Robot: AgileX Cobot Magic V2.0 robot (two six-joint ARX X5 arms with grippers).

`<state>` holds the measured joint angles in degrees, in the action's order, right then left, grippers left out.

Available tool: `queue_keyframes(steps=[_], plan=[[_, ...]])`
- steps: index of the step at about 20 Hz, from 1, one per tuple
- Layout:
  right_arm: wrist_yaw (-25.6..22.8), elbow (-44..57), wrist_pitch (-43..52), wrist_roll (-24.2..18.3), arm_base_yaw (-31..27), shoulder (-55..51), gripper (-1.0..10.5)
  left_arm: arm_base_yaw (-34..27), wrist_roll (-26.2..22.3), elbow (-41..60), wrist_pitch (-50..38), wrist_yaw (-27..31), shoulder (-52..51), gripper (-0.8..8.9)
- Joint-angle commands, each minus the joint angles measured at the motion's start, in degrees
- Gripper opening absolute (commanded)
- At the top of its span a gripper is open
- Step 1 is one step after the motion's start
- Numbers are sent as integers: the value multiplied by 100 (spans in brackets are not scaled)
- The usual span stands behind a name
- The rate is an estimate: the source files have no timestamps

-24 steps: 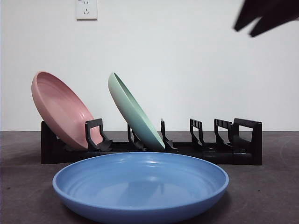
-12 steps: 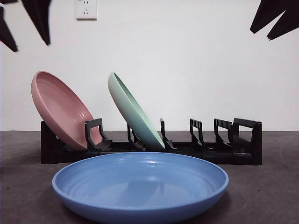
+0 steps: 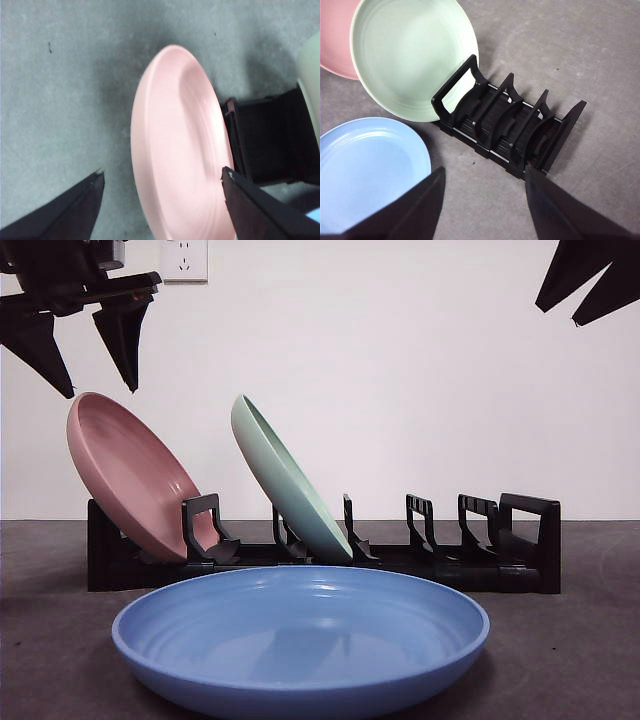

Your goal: Place the plate

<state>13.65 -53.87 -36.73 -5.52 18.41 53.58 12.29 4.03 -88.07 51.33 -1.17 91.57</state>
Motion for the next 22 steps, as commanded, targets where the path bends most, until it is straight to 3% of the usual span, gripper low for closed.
queue_keyframes(steps=[1,6,10,16,22], plan=[[-2,-85,-33,66,20,28,252,22,-46,-146,-31,35,188,372],[-7,-85,-118,63,20,28,252,22,-37,-146,4,35,354,366],[-11,-85,-190,63,20,28,252,20,-37,-146,7,35,352,174],[-13,-85,-319,63,20,28,252,20,-37,-269,101,37,350,16],[-13,-85,-411,61,20,28,252,20,-61,-975,651,518,350,16]])
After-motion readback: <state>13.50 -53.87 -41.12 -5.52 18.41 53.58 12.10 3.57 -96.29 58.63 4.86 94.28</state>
